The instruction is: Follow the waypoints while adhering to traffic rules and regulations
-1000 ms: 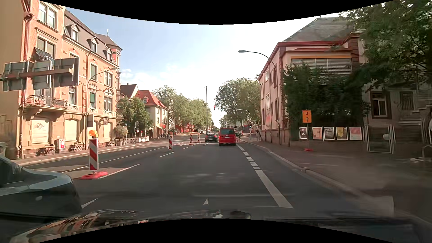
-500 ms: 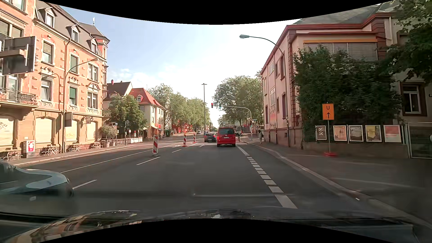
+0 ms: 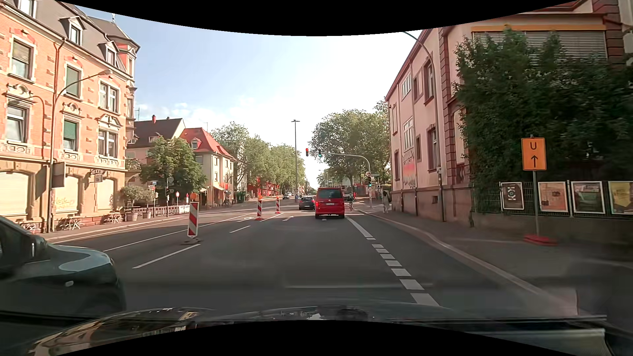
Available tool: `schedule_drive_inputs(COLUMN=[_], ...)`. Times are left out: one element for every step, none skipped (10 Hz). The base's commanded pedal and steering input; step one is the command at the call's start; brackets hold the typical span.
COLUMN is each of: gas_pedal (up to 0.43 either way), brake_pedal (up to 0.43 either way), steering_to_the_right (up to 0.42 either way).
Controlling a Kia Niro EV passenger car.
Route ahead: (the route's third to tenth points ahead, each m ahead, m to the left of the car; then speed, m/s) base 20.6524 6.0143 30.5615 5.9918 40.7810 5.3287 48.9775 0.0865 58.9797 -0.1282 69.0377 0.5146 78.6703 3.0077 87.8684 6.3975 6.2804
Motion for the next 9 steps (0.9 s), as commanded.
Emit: schedule_drive_inputs(gas_pedal=[0.059, 0.067, 0.079, 0.087, 0.098, 0.11, 0.11, 0.118, 0.118], brake_pedal=[0.0, 0.0, 0.0, 0.0, 0.0, 0.0, 0.0, 0.0, 0.0], steering_to_the_right=[0.006, 0.006, 0.006, 0.006, 0.006, 0.005, 0.004, 0.001, -0.002])
